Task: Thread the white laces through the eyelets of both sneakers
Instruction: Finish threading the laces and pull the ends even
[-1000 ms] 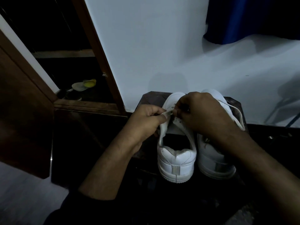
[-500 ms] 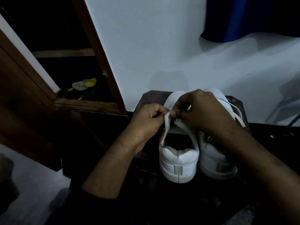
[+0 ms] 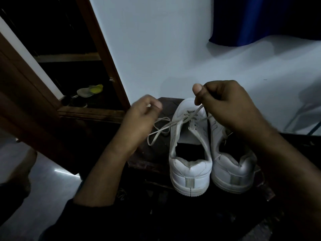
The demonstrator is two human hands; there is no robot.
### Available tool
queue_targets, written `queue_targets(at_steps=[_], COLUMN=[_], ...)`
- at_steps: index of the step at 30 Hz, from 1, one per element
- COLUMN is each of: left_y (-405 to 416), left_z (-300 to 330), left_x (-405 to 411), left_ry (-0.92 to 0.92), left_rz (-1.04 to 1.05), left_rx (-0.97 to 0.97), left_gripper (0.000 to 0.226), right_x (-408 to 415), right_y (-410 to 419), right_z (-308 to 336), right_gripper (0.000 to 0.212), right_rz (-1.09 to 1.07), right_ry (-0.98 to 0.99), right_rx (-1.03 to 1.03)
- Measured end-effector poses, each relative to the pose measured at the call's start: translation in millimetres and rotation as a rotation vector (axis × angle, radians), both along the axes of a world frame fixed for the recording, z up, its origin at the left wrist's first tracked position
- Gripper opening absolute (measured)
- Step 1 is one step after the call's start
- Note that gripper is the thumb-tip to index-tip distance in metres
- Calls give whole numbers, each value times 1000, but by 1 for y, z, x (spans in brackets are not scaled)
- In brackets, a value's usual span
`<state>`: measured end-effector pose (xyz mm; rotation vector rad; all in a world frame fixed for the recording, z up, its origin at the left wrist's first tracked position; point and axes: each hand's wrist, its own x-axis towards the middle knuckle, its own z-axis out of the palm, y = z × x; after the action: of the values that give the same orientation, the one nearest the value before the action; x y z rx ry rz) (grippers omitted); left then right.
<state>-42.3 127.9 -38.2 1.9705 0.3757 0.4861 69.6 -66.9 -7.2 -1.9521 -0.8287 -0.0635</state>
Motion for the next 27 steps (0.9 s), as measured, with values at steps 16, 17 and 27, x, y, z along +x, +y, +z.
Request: queue_targets(at_steps=[16,17,27], left_y=[-9,-9,-17], left_z=[15,12,17], left_x=[-1,-2,5], left_ry=[-10,51,-97], left_rz=[-24,-87,-28], left_rx=[-231,-13,-656], left_gripper=[22,15,27], right_x=[-2,-1,1], right_y=[0,0,5], right_z=[-6,-6,-10], right_gripper=[44,45,42], right_rz=[-13,-24,18], right_ry=[-185,-196,-137], right_rx=[-253,-232,-95])
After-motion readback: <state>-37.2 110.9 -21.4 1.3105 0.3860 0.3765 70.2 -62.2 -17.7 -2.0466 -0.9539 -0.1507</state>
